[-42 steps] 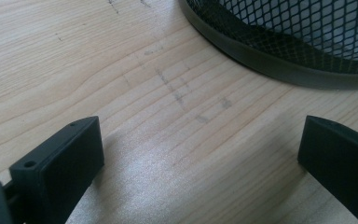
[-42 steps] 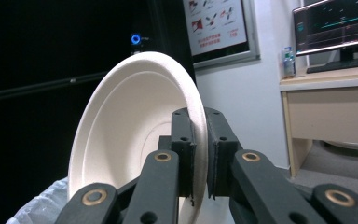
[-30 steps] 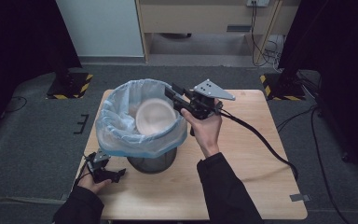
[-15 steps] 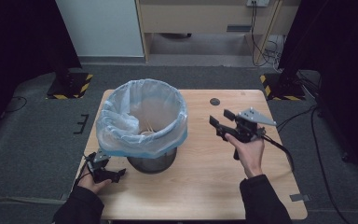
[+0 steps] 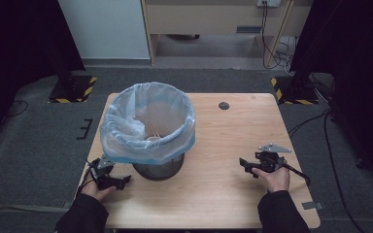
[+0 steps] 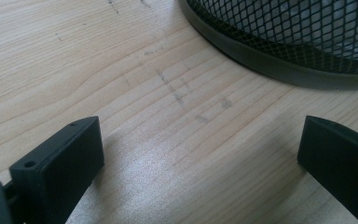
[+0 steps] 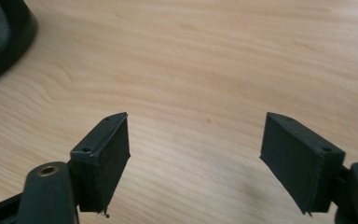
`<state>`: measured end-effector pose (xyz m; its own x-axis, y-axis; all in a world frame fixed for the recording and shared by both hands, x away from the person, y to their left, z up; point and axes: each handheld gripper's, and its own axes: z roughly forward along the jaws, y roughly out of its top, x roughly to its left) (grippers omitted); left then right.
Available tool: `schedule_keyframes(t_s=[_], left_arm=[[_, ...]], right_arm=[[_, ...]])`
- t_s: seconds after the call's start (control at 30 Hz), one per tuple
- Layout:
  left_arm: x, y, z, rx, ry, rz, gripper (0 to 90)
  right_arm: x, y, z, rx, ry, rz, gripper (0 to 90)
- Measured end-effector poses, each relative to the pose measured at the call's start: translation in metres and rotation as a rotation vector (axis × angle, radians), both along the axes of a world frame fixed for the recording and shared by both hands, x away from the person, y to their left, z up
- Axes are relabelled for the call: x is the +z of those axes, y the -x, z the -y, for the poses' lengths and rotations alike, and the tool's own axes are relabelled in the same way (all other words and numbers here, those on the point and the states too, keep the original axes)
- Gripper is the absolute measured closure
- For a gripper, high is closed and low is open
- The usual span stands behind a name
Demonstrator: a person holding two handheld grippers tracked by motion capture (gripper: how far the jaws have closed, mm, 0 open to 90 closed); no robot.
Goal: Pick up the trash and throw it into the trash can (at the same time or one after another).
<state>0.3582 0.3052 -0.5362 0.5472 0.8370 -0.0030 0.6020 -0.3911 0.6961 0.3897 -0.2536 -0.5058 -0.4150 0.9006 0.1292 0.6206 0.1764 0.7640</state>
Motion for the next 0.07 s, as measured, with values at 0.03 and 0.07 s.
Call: schedule_keyframes(t_s=[0.03,0.07], left_arm=[[0.0000,0.0000,0.0000,0.000,0.000,0.000,0.0],[0.0000,0.0000,0.0000,0.000,0.000,0.000,0.0]], right_arm=[[-0.0015,-0.0002,0.0016,0.002,0.012,-0.009,22.2],[-0.0034,-0.0010,0.0044,0.005,0.037,-0.014,20.9]])
